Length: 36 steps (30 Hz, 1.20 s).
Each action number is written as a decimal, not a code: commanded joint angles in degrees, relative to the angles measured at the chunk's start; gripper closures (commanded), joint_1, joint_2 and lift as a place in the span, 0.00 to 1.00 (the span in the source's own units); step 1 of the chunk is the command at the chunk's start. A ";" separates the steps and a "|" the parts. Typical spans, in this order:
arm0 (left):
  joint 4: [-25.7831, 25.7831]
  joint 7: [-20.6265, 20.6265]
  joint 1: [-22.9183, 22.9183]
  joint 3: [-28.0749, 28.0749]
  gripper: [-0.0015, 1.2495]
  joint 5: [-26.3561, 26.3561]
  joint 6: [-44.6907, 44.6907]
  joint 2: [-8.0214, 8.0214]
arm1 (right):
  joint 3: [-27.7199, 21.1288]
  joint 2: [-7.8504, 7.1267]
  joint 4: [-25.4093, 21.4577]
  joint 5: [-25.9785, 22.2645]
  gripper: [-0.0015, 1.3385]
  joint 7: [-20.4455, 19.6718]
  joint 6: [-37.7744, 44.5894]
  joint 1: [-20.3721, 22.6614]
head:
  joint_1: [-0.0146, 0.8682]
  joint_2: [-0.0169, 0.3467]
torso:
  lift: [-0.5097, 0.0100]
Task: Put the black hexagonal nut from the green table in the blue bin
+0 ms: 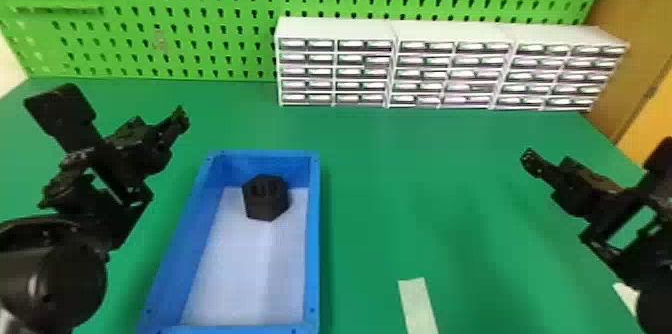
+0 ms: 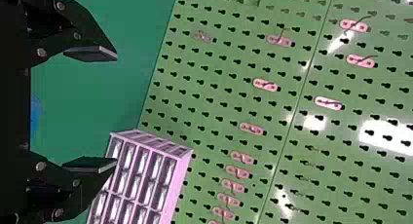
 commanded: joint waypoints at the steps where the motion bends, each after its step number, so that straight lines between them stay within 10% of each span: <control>1: 0.00 0.00 0.09 -0.02 0.38 0.00 0.01 0.00 | 0.01 0.00 0.14 0.00 0.26 0.00 0.06 -0.08 | 0.80 0.07 | 0.79; 36: 0.09 0.00 0.09 -0.02 0.38 0.00 0.01 -0.09 | 0.10 0.18 0.22 0.00 0.26 0.00 0.24 -0.17 | 0.80 0.07 | 0.79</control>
